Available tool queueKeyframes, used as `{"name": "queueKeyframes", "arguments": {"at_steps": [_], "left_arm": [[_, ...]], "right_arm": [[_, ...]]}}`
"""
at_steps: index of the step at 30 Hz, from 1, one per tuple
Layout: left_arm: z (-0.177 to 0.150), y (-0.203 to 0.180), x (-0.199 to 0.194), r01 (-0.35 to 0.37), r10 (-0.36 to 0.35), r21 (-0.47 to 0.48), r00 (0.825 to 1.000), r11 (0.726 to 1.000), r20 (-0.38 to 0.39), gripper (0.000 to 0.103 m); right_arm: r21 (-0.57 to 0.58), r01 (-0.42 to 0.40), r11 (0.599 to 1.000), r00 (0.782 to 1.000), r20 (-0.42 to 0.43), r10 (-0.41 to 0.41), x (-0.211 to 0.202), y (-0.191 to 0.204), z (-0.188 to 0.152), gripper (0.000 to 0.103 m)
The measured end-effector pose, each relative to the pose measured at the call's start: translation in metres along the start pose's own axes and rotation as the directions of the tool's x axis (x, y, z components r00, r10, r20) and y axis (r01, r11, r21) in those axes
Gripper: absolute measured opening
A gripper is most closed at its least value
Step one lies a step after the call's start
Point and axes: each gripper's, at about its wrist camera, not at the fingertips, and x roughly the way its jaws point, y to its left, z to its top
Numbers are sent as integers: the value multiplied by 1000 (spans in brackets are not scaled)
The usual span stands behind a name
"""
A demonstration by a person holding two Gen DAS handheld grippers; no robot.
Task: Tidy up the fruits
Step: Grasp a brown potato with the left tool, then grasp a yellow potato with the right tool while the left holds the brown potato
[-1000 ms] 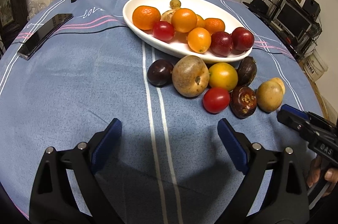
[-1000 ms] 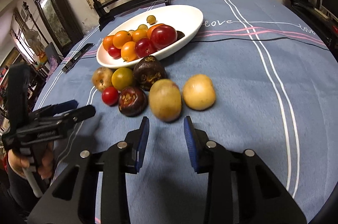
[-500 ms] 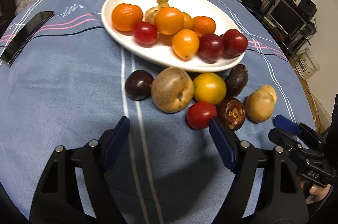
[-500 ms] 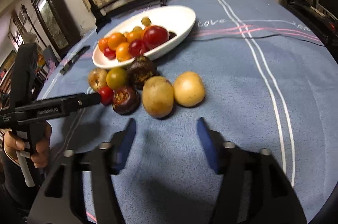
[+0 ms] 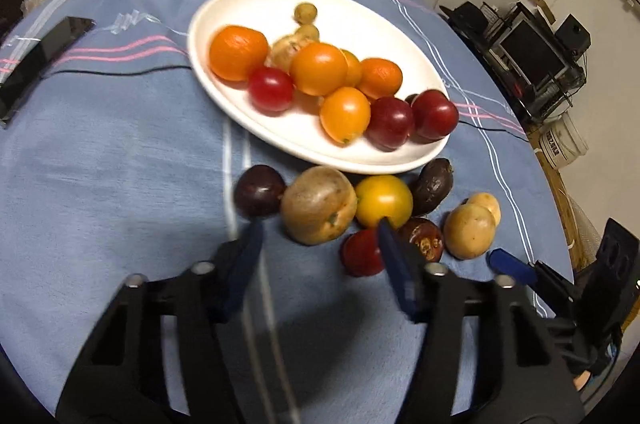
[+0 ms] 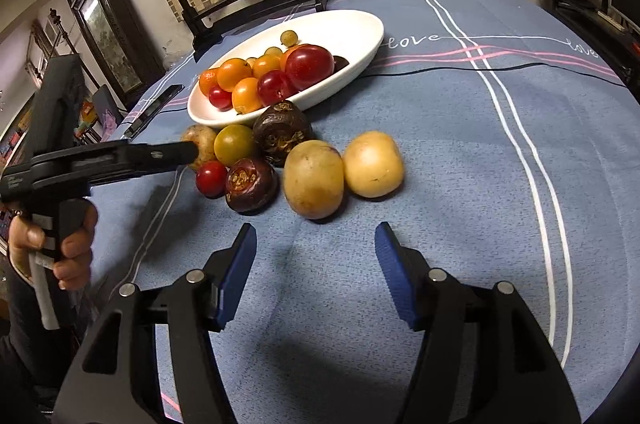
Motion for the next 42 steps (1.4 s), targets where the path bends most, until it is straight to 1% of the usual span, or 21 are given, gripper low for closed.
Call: {"name": "queueKeyframes", "arguments": {"at_steps": [4, 7, 9, 10, 17, 22, 27, 29, 30, 32, 33, 35, 37, 38, 39, 41, 42], "left_arm": [[4, -6, 10, -9, 9, 4, 1000, 1000, 3, 51], [7, -2, 11, 13, -13, 7, 1000, 1000, -4, 51], [6, -1, 11, 16, -16, 11, 1000, 1000, 1, 48], [5, -2, 10, -9, 9, 20, 1000, 1000, 18, 42], [-11, -15, -1, -93, 83, 117, 993, 989, 85, 41], [-28, -8, -23, -94, 82, 133, 992, 987, 97, 42], [-36, 6, -32, -114, 106, 98, 990, 989, 91, 42], [-39, 10, -33, -111, 103, 91, 991, 990, 87, 41], [-41, 10, -34, -109, 101, 94, 991, 990, 83, 41], [-44, 9, -34, -110, 102, 105, 991, 988, 82, 42], [-45, 8, -34, -112, 103, 112, 991, 987, 84, 42], [-47, 8, -34, -108, 99, 112, 992, 988, 83, 42], [-48, 8, -32, -106, 97, 110, 992, 988, 76, 42], [-49, 8, -31, -106, 98, 110, 992, 988, 73, 42], [-49, 7, -31, -107, 99, 111, 992, 988, 76, 42], [-50, 6, -32, -108, 99, 118, 992, 987, 75, 42], [-50, 6, -32, -107, 98, 118, 992, 987, 74, 42]], "right_arm": [[1, -15, 1000, 1000, 2, 15, -2, -1, -1, 62], [1, -19, 1000, 1000, 1, 19, 0, -1, -1, 62], [-3, -15, 1000, 1000, 4, 15, 0, 0, -1, 62], [-6, -15, 1000, 1000, 5, 15, 0, 0, -2, 62], [-1, -27, 1000, 1000, 5, 27, -2, -1, -3, 62], [-1, -35, 999, 999, 9, 35, -3, -2, -3, 62], [-5, -24, 1000, 1000, 17, 24, -6, -2, -2, 62], [-23, 5, 1000, 1000, 28, -4, -9, -3, 0, 62], [-37, 34, 999, 999, 30, -33, -10, -4, 3, 62], [-78, 130, 988, 991, 31, -128, -11, -8, 9, 62], [-93, 160, 983, 987, 30, -158, -11, -10, 12, 62], [-126, 183, 975, 983, 11, -183, -8, -14, 18, 62], [-189, 228, 955, 972, -16, -236, 0, -12, 21, 62], [-239, 257, 936, 963, -22, -270, 4, -8, 21, 62], [-283, 259, 923, 960, -26, -277, 8, -4, 21, 62], [-340, 248, 907, 960, -39, -277, 16, 0, 22, 62], [-357, 258, 898, 955, -43, -292, 20, 0, 24, 62]]}}
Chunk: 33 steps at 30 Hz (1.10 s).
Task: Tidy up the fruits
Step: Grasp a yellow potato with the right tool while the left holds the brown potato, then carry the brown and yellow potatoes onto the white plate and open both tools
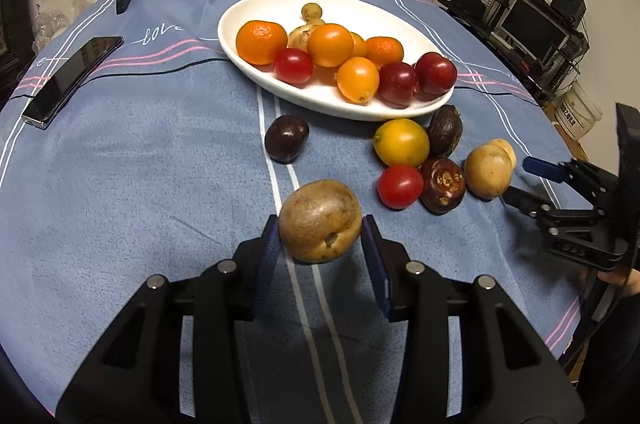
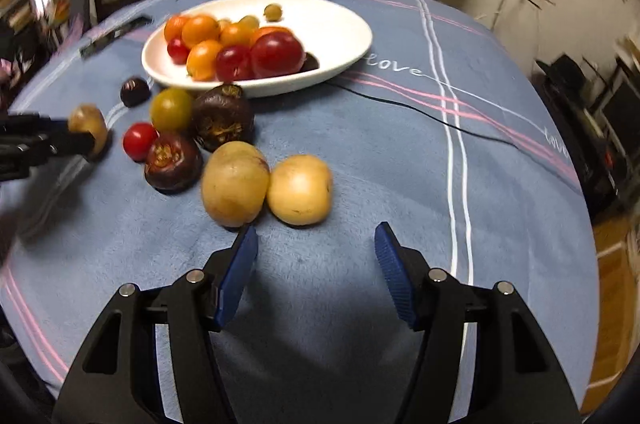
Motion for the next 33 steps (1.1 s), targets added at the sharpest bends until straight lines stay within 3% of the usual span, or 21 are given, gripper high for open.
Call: {"name": "queueKeyframes", "arguments": {"at_steps": [2, 7, 15, 21, 27, 33], "left_arm": [[0, 0, 0, 1, -1, 2, 1000, 1000, -1, 42], [0, 0, 0, 2, -2, 3, 1000, 1000, -1, 42], [0, 0, 0, 7, -7, -1, 1000, 1000, -2, 42], [5, -1, -13, 3, -3, 16, 1000, 1000, 28, 42], [24, -4, -30, -3, 0, 39, 998, 999, 70, 42], [64, -17, -40, -27, 15, 79, 990, 997, 140, 42]], "right_arm": [[-29, 8, 1000, 1000, -9, -8, 7, -1, 4, 61], [-58, -79, 995, 997, -4, 79, 22, -1, 19, 40], [19, -81, 997, 997, 21, 81, 13, -7, 16, 39], [79, -80, 994, 993, 90, 73, -17, -21, 11, 39], [109, -128, 986, 975, 197, 105, -50, -29, 23, 39], [105, -160, 982, 953, 275, 126, -59, -22, 53, 39]]}}
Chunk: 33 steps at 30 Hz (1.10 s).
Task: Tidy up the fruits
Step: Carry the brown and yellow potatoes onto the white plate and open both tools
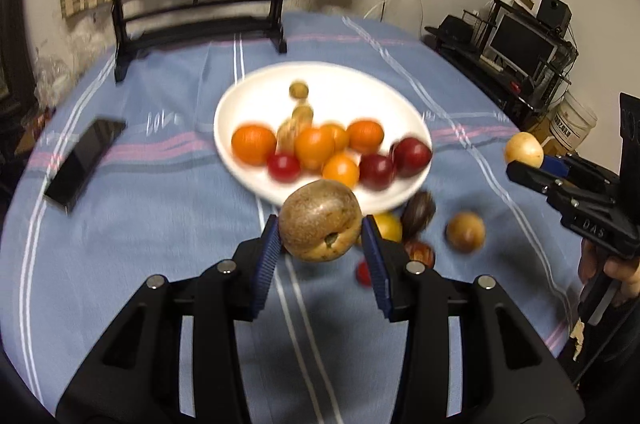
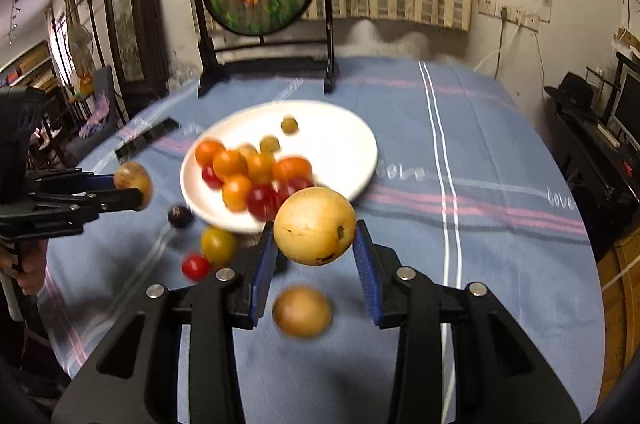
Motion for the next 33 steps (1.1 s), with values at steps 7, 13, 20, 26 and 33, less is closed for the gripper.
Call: {"name": "queueKeyframes", "arguments": {"at_steps": [7, 13, 20, 26, 33], "left_arm": [[43, 0, 27, -15, 16, -23, 1000, 1000, 26, 42], [62, 4, 66, -40, 39, -50, 999, 998, -16, 42], [76, 12, 96, -82, 79, -79, 996, 993, -35, 42], [86, 11, 100, -101, 102, -87, 995, 991, 11, 58], [82, 3, 77, -108, 113, -68, 991, 992, 66, 63]], "right_arm": [[33, -32, 999, 997, 71, 30, 29, 11, 39, 39], [80, -47, 996, 999, 31, 45, 69, 7, 53, 39], [91, -26, 996, 997, -65, 32, 115, 13, 55, 40], [102, -22, 995, 991, -128, 35, 142, 17, 58, 48], [115, 0, 993, 998, -69, 8, 120, 15, 55, 63]]}}
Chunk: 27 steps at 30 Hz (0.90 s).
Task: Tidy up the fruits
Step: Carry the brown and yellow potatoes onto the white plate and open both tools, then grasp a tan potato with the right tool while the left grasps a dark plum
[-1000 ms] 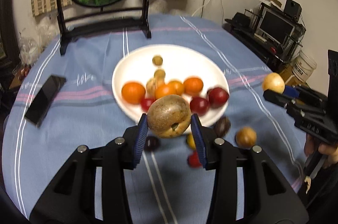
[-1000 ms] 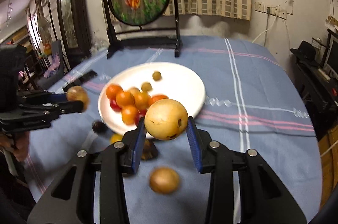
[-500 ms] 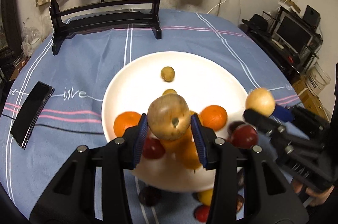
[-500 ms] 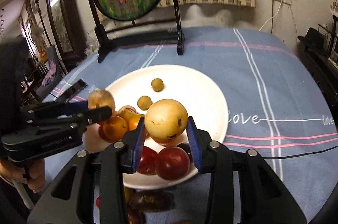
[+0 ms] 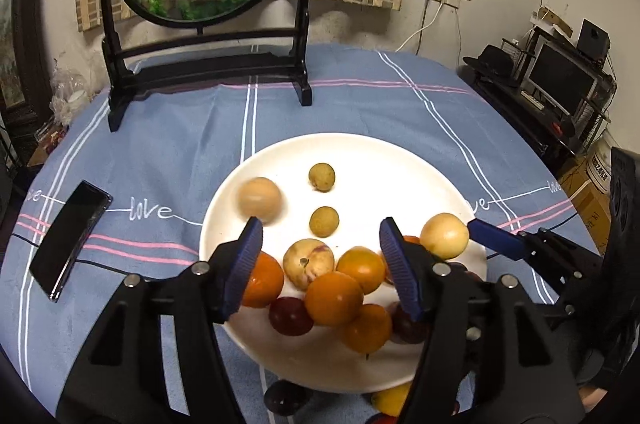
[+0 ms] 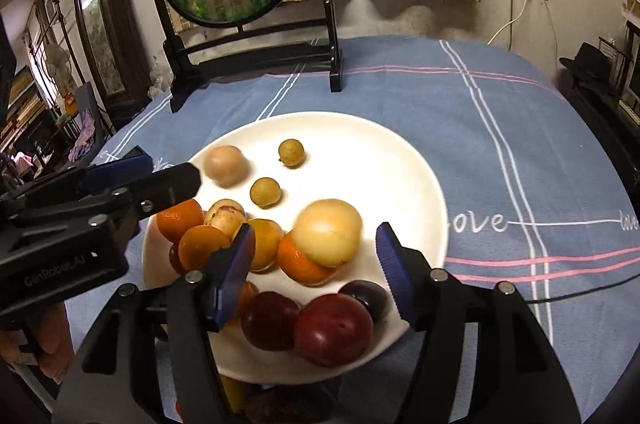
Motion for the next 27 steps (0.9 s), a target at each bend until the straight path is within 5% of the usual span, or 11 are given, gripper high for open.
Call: {"name": "queueKeyframes", "arguments": {"at_steps": [7, 19, 27], "left_arm": [[-17, 3, -31, -2, 3, -15, 1000, 1000, 12, 83], [-81, 25, -63, -35, 35, -51, 999, 998, -12, 87], [-112, 38, -62, -46, 41, -99, 998, 994, -50, 89]], "right_arm": [[33, -1, 999, 999, 39, -1, -36, -14, -17, 64], [41, 44, 998, 998, 41, -45, -86, -29, -78, 65], [-24, 89, 996, 994, -63, -91, -80, -20, -117, 65]]}}
